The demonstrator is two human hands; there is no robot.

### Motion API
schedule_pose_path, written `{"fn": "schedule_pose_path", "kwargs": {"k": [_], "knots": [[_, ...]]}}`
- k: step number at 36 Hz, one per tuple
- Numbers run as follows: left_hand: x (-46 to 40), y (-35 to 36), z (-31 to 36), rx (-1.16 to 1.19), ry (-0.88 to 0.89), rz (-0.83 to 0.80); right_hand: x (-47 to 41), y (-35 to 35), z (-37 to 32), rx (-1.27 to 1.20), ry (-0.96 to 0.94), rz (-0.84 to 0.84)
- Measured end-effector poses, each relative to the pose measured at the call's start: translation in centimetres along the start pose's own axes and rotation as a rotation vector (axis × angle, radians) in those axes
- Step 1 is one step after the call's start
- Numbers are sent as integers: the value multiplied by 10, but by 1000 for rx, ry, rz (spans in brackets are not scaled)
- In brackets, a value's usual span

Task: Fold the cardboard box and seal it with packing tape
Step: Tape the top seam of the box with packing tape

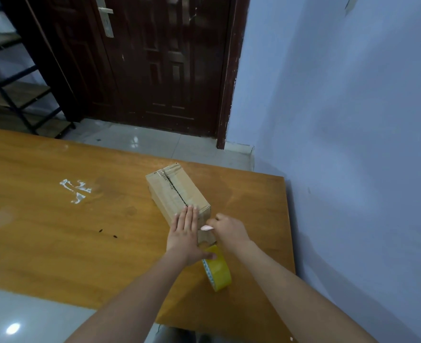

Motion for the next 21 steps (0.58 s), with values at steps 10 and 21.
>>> {"fn": "schedule_pose_path", "kwargs": {"k": [10,21], "knots": [[1,0,1,-8,1,-7,3,1,-6,216,-70,-2],[1,0,0,-3,0,-13,7,-17,-4,425,-26,78]]}}
Point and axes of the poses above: each hand's wrist, its own x-axis away from the middle knuckle, its own y-axis out of the palm, z = x × y, the point moved 7 cm from there along -x, towards the middle knuckle, and after that the axes turned 6 degrees about -z, right-handed, at the moved point
